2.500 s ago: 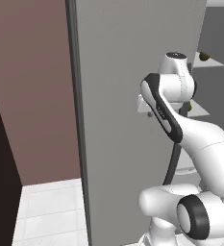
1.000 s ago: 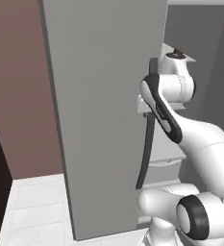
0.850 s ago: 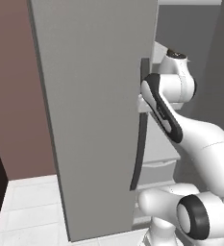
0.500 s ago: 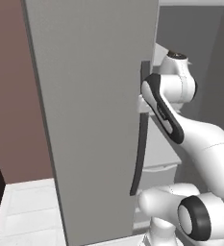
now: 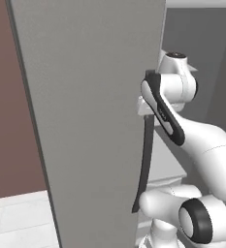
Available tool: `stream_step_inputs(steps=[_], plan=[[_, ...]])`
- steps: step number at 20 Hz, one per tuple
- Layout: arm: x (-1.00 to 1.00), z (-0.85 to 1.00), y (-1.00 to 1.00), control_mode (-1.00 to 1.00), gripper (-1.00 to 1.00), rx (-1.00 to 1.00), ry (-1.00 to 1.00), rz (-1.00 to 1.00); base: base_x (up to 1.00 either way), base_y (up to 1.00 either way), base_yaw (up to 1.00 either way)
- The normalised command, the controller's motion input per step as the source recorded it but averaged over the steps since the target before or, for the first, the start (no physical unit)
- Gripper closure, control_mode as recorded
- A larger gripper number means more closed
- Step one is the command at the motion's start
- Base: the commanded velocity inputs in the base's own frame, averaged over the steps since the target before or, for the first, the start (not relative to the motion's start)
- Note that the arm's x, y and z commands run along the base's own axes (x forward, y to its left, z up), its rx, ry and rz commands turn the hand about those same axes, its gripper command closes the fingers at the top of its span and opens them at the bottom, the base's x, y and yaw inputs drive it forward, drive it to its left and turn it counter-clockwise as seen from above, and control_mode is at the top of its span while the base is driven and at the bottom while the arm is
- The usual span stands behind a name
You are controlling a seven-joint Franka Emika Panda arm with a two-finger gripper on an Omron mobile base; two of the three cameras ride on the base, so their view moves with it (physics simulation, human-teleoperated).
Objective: Take the kiwi, cucumber, and lemon wedge from the freezer and place them in the bowl on the counter.
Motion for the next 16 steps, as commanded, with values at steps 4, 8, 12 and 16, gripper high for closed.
stream_step_inputs(steps=[4,8,12,16], plan=[[0.00,0.00,0.00,1.00,-1.00,0.00,0.00,0.00,0.39,-0.18,-0.10],[0.00,0.00,0.00,1.00,-1.00,0.00,0.00,0.00,0.40,-0.10,-0.09],[0.00,0.00,-0.06,-1.00,-1.00,0.00,0.00,0.00,0.11,-0.11,-0.03],[-0.57,-0.12,-0.18,-1.00,-1.00,0.00,-0.12,0.00,0.00,0.00,0.00]])
